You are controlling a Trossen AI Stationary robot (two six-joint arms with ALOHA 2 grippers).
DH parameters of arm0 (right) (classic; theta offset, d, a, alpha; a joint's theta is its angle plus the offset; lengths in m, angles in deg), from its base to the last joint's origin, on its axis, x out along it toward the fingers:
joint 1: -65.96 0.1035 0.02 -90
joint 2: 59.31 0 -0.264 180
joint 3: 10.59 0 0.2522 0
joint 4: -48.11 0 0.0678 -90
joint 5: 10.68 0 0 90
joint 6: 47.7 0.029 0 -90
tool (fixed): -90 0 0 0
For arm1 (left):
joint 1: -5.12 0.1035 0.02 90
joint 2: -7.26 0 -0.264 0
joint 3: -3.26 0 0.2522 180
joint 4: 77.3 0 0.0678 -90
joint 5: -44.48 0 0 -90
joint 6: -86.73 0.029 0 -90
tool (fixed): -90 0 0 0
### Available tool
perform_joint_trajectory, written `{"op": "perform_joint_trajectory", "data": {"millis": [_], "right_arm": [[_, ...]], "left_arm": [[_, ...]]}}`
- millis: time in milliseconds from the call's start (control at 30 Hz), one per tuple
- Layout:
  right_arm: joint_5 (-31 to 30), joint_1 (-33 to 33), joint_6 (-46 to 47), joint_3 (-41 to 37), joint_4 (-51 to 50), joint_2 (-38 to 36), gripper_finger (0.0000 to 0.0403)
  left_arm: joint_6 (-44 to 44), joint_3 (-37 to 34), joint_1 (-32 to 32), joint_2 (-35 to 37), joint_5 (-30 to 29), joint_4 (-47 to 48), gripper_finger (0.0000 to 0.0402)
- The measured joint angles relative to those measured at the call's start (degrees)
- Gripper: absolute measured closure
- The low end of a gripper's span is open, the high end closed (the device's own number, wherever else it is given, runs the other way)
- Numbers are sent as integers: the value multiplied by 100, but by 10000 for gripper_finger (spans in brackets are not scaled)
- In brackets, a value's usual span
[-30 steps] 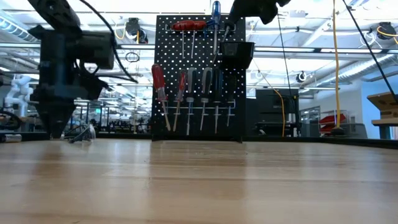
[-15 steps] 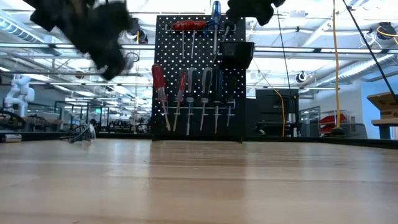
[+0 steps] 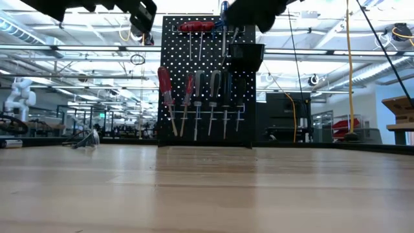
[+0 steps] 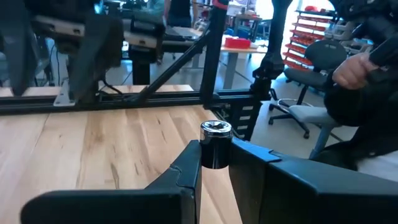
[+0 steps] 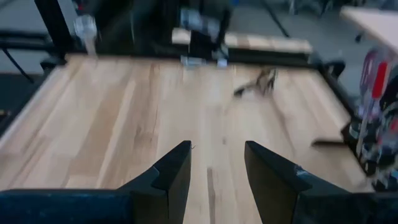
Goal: Hang tools onto peg board
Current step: Put the socket wrench into the black bin on the peg board
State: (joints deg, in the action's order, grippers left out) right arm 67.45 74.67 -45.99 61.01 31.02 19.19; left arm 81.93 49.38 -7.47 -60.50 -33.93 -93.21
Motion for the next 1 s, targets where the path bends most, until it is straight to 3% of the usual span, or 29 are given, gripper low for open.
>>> {"op": "perform_joint_trajectory", "data": {"millis": [200, 667, 900, 1000], "right_arm": [[66, 2, 19, 1, 521, 102, 259], [1773, 134, -431, 1, 1122, 140, 259], [2577, 565, -992, 2, 1676, 140, 259], [2574, 710, -1335, 2, 1973, 140, 259]], "left_arm": [[87, 0, -25, -571, -6, -579, 345], [246, 217, 3, -1521, 29, -1484, 345], [906, 759, 109, -1528, 680, -1454, 345], [1812, 924, 157, -1528, 1096, -1272, 345]]}}
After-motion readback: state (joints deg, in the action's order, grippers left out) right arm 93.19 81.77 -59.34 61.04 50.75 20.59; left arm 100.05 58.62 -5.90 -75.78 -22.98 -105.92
